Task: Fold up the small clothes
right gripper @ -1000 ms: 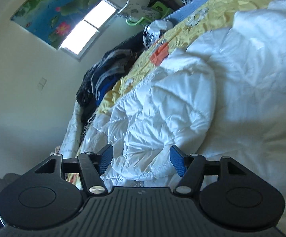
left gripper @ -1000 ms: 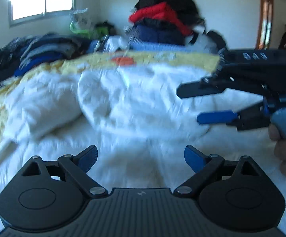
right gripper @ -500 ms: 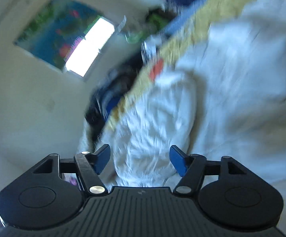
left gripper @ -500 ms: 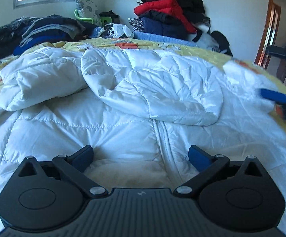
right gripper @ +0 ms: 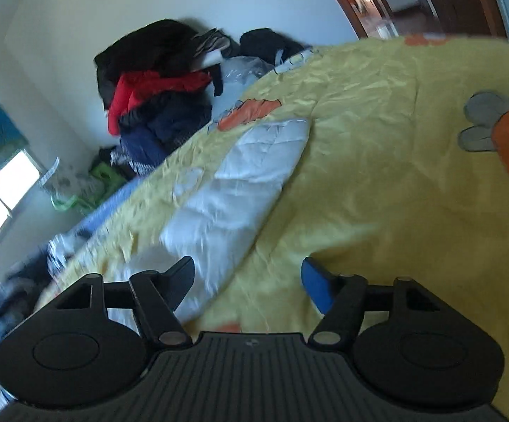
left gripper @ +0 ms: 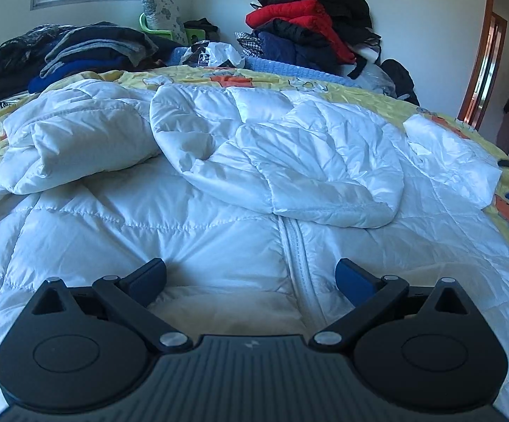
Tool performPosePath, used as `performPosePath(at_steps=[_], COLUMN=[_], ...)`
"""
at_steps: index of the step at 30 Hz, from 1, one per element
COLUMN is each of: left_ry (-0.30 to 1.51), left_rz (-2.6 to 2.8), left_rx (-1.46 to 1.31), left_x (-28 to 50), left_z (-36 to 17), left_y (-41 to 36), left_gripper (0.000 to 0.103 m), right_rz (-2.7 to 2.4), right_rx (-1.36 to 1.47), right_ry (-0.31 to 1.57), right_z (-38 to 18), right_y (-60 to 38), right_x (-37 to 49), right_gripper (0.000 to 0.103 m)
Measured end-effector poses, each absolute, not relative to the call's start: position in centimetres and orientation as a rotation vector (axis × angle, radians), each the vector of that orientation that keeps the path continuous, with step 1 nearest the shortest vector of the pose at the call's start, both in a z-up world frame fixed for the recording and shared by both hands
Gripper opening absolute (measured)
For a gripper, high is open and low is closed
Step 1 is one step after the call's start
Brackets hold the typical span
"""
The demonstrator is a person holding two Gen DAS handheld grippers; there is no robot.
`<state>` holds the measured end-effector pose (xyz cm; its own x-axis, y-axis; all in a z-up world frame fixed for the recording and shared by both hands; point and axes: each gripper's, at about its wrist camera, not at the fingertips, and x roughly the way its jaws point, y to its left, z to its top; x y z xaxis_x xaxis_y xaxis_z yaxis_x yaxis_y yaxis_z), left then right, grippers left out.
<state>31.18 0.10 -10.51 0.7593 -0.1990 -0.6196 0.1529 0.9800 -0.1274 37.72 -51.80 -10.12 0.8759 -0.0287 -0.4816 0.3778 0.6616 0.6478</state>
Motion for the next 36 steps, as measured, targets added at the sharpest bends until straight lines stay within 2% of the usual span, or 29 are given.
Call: performPosePath(at_steps=[3, 7, 14, 16, 17, 18, 19, 21, 28, 36], left_ry=[0.682, 0.681, 0.679, 0.677, 0.676, 0.675, 0.674, 0.673, 0.67, 0.667], left_rz=[-0.19, -0.188, -0.187, -0.188, -0.188, -0.189, -0.189, -0.19, -0.192, -0.195], left_rx=[-0.071, -0.075, -0.086, -0.091, -0.096, -0.099, -0.102, -0.105, -0.116, -0.128], left_x=[31.3, 31.3, 31.3, 31.3, 31.3, 31.3, 31.3, 31.3, 31.3, 31.3], left_z=[-10.5, -10.5, -10.5, -10.6, -10.6, -10.6, -10.5, -10.5, -10.5, -10.5], left_y=[0.1, 0.1, 0.4, 0.4, 0.5, 0.5, 0.6, 0.7, 0.8, 0.9], left_gripper=[0.103, 0.103, 0.103, 0.103, 0.103, 0.103, 0.103, 0.103, 0.103, 0.103], right_rz=[-0.173, -0.147, -0.149, -0.191, -0.197, -0.21, -0.219, -0.217, -0.214, -0.154], right_rx=[0.964, 1.044, 0.966, 0.96, 0.954, 0.937, 0.923, 0.919, 0.844, 0.671], right_ry=[0.424, 0.396, 0.392, 0.394, 0.398, 0.415, 0.431, 0.427, 0.404, 0.3], right_z=[-11.2, -11.6, -11.5, -11.5, -11.6, -11.8, -12.1, -12.4, -10.2, -2.3], right_y=[-53.8, -55.7, -56.3, -56.3, -56.4, -56.4, -56.4, -56.4, -55.1, -51.8], right_x=[40.0, 42.1, 45.2, 45.5, 45.8, 46.0, 46.1, 45.9, 45.1, 43.5], right_gripper=[0.078, 0.076, 0.071, 0.064, 0.051, 0.033, 0.024, 0.018, 0.015, 0.014])
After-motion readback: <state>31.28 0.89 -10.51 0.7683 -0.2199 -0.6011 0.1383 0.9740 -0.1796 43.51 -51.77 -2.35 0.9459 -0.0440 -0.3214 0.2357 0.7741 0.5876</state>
